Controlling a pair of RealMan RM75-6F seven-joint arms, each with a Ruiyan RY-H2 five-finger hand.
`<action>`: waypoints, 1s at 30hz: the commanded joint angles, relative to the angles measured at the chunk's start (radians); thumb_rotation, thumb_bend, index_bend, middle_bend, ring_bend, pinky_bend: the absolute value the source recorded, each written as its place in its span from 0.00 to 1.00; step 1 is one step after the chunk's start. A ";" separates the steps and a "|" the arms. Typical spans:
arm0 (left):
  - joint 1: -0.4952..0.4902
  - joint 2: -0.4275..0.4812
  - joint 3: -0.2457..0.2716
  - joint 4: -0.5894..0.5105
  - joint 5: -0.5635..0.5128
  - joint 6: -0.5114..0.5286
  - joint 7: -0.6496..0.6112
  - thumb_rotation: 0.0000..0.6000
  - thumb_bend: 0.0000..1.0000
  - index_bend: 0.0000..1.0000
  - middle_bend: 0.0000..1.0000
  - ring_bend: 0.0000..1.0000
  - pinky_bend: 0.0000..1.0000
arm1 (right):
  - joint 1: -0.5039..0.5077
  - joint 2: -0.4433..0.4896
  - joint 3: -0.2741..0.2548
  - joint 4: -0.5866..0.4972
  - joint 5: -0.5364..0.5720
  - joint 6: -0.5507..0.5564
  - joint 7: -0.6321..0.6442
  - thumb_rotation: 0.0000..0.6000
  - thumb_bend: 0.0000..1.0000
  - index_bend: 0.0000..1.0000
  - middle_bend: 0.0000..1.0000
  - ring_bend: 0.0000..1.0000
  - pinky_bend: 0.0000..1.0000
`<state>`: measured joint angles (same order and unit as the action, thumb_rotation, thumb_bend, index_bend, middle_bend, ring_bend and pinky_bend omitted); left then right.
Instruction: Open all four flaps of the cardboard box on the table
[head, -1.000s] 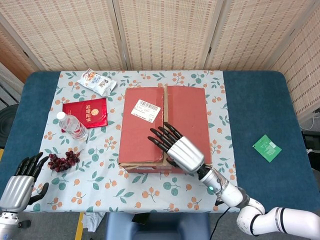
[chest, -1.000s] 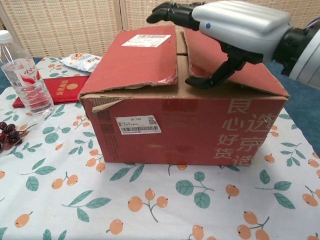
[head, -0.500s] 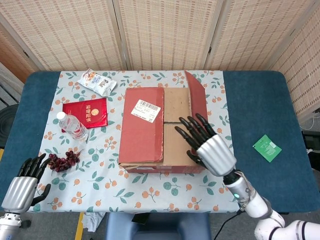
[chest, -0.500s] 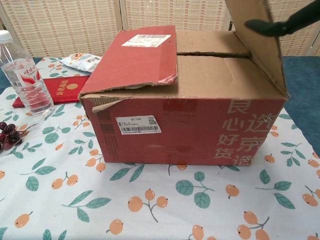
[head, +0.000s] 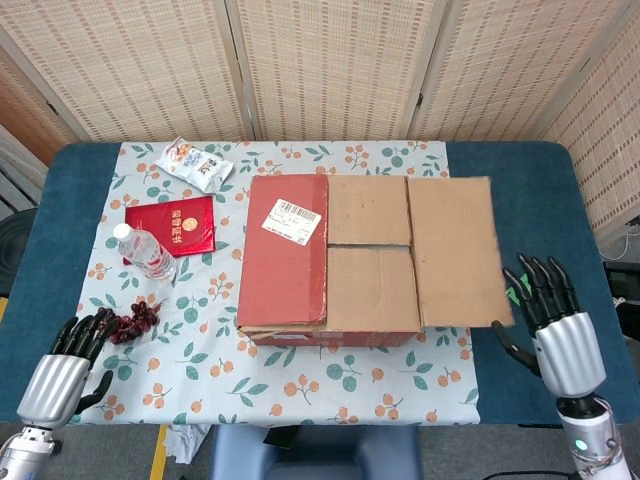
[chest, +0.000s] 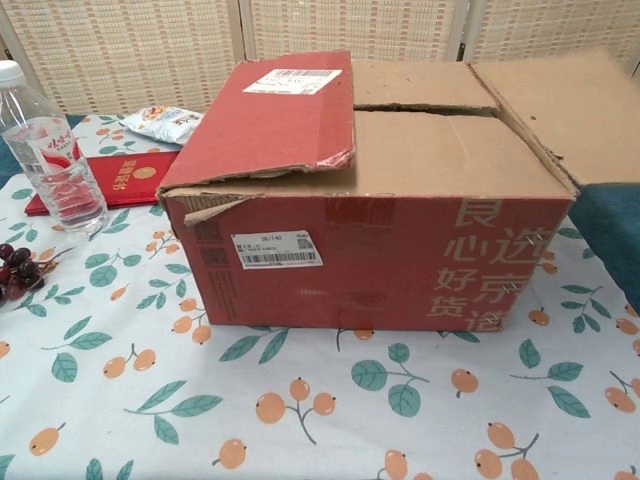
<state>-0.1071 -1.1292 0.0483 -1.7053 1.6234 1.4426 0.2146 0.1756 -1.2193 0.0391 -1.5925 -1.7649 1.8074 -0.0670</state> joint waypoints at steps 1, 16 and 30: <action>-0.008 -0.026 0.000 0.001 0.004 -0.015 0.021 1.00 0.50 0.00 0.00 0.00 0.00 | -0.053 -0.030 -0.031 0.105 0.020 0.032 0.104 1.00 0.37 0.00 0.00 0.00 0.00; -0.042 -0.152 -0.099 -0.231 0.024 0.049 0.256 1.00 0.50 0.00 0.00 0.00 0.05 | -0.058 0.033 -0.099 0.120 -0.031 -0.076 0.181 1.00 0.37 0.00 0.00 0.00 0.00; -0.085 -0.363 -0.149 -0.408 -0.135 -0.004 0.610 1.00 0.39 0.00 0.00 0.00 0.01 | -0.130 0.086 -0.095 0.126 -0.099 0.107 0.310 1.00 0.37 0.00 0.00 0.00 0.00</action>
<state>-0.1783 -1.4568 -0.0847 -2.0956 1.5141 1.4453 0.7913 0.0609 -1.1449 -0.0582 -1.4717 -1.8576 1.8933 0.2227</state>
